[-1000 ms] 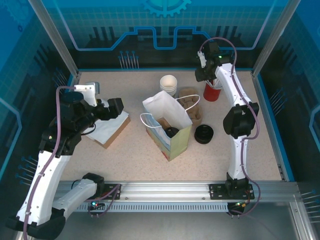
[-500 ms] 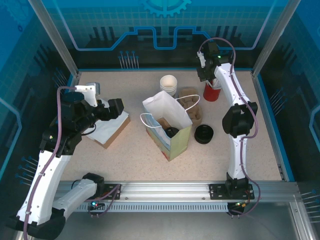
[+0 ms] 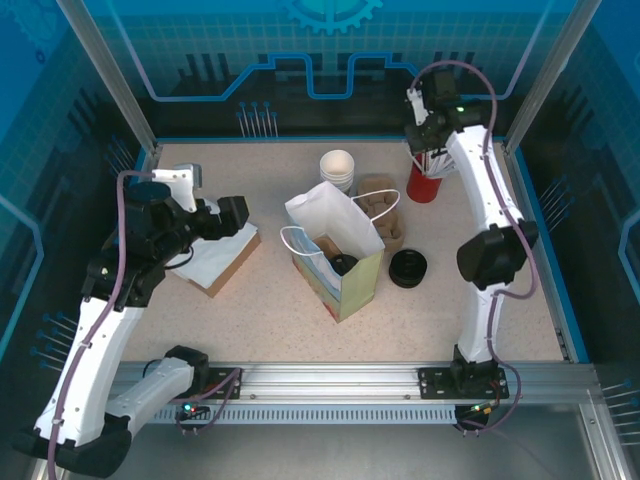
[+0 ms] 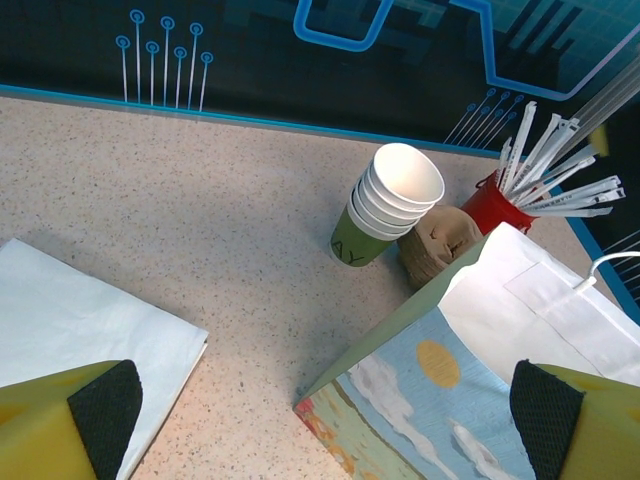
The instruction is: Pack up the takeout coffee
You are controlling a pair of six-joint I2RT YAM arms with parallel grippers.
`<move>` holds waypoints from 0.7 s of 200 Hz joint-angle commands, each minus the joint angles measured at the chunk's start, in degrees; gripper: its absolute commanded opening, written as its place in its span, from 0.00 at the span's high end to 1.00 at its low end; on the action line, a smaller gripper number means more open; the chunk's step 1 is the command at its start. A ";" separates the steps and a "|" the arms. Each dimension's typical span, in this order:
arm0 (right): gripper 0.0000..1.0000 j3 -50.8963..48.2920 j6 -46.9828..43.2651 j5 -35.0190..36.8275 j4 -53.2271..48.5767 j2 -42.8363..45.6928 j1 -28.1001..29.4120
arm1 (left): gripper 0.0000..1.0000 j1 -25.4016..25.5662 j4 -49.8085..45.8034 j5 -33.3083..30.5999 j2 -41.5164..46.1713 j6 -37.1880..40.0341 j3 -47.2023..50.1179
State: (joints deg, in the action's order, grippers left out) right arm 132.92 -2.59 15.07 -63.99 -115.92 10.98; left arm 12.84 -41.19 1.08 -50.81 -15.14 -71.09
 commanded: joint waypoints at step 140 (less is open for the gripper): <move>0.97 -6.31 9.79 -3.28 -4.39 37.94 7.05 | 0.01 -0.58 4.30 0.79 -3.86 -2.01 -4.16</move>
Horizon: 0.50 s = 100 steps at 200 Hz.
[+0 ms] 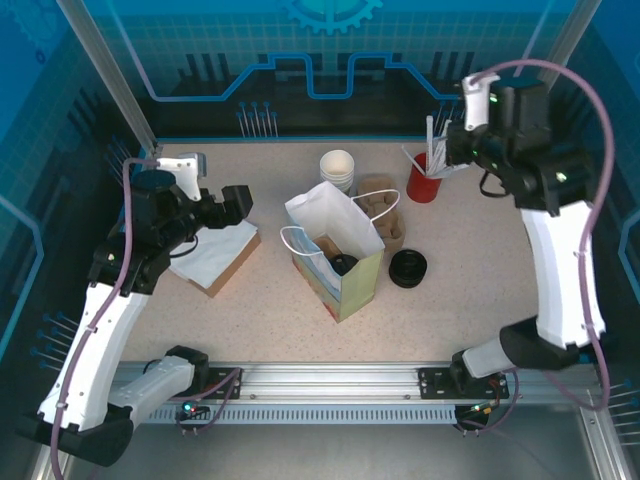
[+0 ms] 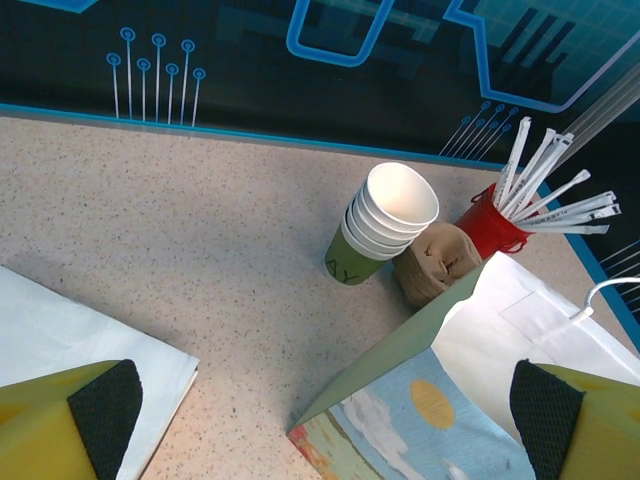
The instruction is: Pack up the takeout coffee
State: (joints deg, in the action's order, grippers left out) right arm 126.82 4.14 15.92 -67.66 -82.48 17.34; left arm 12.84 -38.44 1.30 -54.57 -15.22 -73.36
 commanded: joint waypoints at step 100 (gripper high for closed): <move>0.98 -4.33 12.65 -30.89 0.10 10.15 2.72 | 0.01 -0.54 -0.14 1.41 -0.94 -5.21 -1.65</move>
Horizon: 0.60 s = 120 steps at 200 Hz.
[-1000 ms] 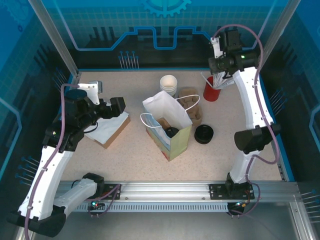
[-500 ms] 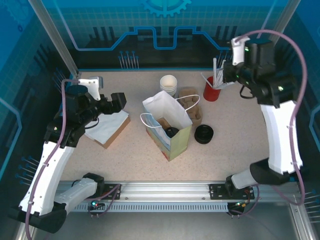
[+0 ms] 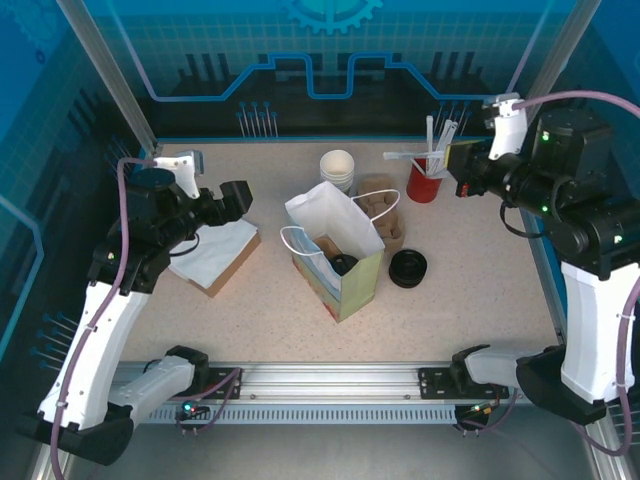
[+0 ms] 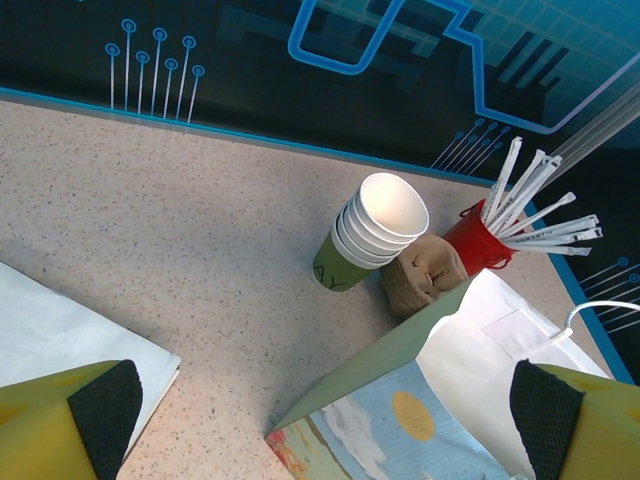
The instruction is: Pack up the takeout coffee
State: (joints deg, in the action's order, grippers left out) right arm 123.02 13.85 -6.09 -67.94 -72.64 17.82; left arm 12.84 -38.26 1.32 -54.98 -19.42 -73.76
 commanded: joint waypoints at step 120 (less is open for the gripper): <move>0.98 -3.05 0.19 -1.95 -0.67 -5.36 17.86 | 0.01 -0.54 -0.26 1.84 -0.39 -3.35 0.25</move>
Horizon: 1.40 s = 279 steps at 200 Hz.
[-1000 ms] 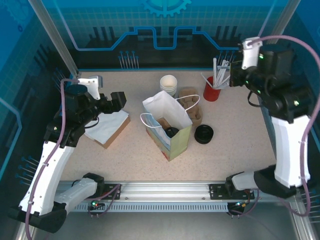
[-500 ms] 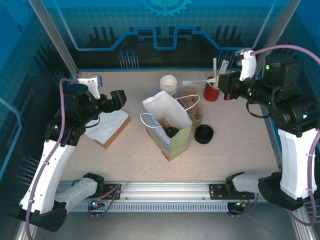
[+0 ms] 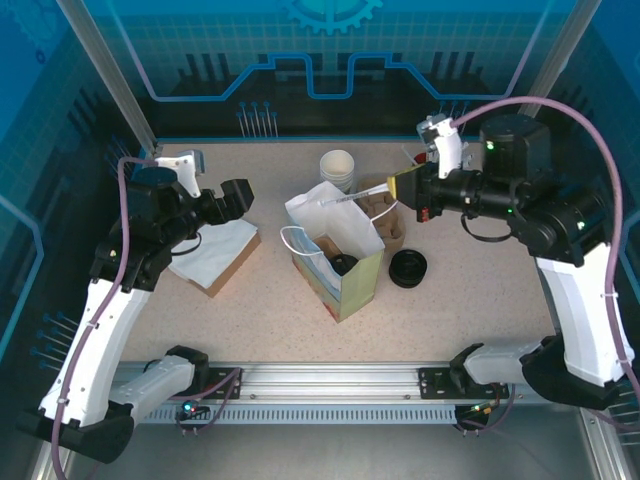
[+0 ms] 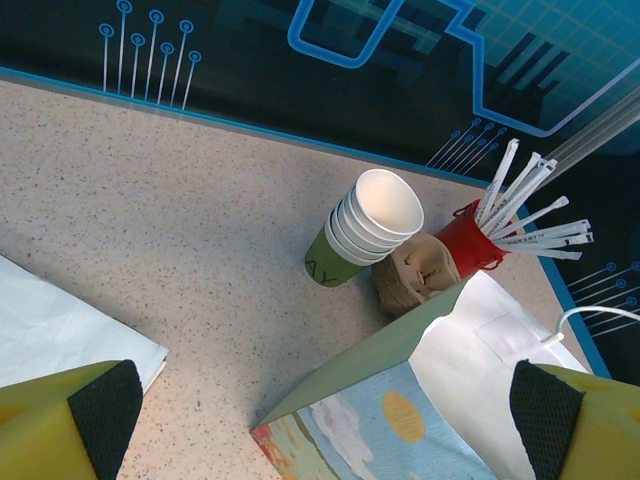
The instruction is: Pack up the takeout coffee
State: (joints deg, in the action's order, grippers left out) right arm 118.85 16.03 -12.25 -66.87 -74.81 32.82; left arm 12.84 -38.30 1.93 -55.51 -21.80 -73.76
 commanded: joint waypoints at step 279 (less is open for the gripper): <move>0.47 7.58 -7.98 13.65 -4.81 -18.18 7.21 | 0.01 -0.79 -8.08 -1.93 -1.84 -0.12 -2.25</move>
State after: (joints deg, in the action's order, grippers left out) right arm 128.22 7.22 1.17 -72.42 -99.79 41.87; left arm 12.84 -42.65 1.23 -55.57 -22.15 -73.80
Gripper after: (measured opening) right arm 0.508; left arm 0.986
